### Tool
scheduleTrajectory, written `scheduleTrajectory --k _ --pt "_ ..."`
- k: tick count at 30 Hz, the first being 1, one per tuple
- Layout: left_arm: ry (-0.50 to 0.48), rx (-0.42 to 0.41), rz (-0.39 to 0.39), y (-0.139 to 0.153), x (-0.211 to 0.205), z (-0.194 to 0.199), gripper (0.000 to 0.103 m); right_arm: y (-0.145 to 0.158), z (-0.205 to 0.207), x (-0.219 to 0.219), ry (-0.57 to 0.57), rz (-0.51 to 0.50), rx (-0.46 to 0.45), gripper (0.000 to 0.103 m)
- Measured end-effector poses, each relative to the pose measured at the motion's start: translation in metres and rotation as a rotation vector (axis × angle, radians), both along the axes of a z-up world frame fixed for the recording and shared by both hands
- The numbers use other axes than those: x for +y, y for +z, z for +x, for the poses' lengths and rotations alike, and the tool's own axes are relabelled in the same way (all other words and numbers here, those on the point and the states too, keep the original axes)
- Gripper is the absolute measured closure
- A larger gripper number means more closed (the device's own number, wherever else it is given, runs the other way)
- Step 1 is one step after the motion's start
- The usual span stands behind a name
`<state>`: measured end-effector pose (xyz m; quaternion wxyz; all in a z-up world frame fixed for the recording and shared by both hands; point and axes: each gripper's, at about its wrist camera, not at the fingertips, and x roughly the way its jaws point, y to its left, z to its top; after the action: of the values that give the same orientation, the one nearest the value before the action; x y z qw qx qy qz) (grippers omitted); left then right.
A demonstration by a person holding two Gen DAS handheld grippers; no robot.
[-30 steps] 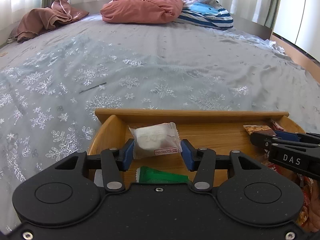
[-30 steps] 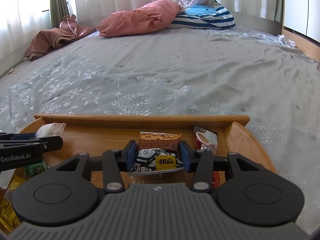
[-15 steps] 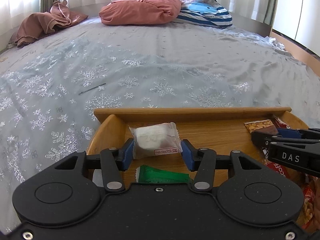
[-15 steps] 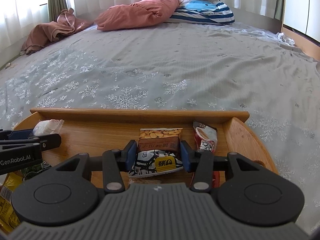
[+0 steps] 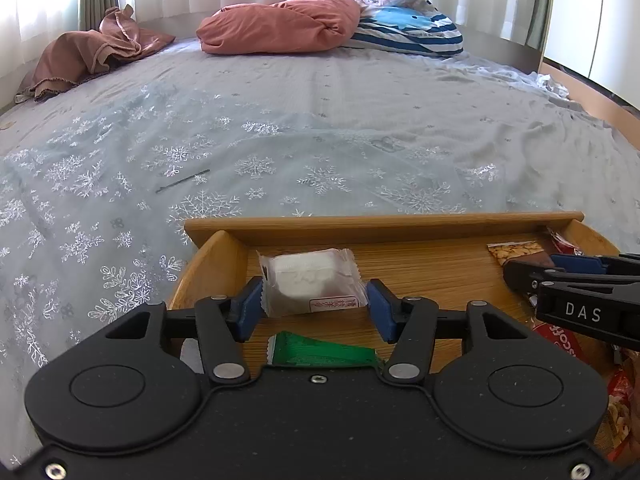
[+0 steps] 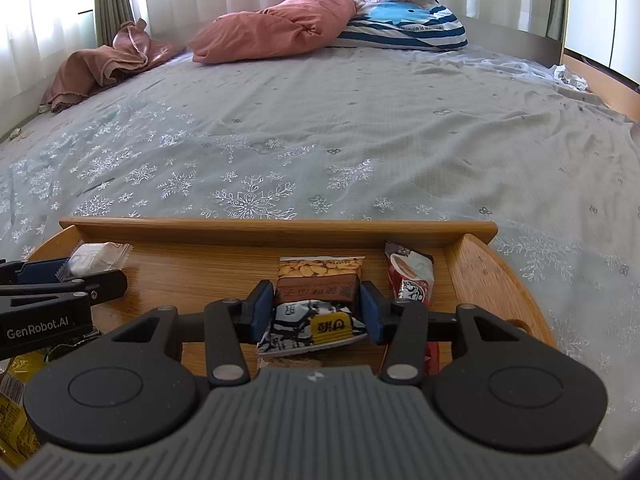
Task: Organize snacks
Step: 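Carry the white packet with the left tool while the right tool carries the black-and-white packet over the tray, then open both tools to drop the white packet and black-and-white packet onto the tray, then move both open tools back to the snacks beside the tray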
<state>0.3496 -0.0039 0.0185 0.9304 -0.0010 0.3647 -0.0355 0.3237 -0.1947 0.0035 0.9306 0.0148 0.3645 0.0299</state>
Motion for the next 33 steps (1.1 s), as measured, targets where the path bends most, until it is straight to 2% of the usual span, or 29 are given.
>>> scheduleTrajectory --k 4,8,9,11,17,21,33 --pt "-0.004 0.000 0.002 0.000 0.000 0.000 0.046 0.000 -0.001 -0.002 -0.005 0.016 -0.003 0.043" --pt "0.002 0.001 -0.020 0.003 0.002 -0.003 0.031 0.002 -0.001 -0.007 -0.003 0.045 -0.004 0.036" --pt "0.002 -0.002 -0.025 0.003 0.003 -0.005 0.031 0.003 -0.002 -0.008 0.001 0.054 -0.008 0.034" --pt "0.000 -0.010 -0.025 0.008 0.004 -0.008 0.029 0.007 -0.005 -0.010 -0.007 0.060 -0.033 0.027" --pt "-0.029 -0.055 -0.010 0.028 0.002 -0.026 0.019 0.016 -0.016 -0.007 0.008 0.041 -0.064 0.022" --pt "-0.051 -0.070 -0.018 0.039 0.001 -0.042 0.016 0.025 -0.029 0.002 0.044 0.003 -0.103 0.017" --pt "-0.102 -0.126 -0.016 0.072 -0.004 -0.113 0.013 0.057 -0.085 -0.002 0.096 0.015 -0.190 0.007"
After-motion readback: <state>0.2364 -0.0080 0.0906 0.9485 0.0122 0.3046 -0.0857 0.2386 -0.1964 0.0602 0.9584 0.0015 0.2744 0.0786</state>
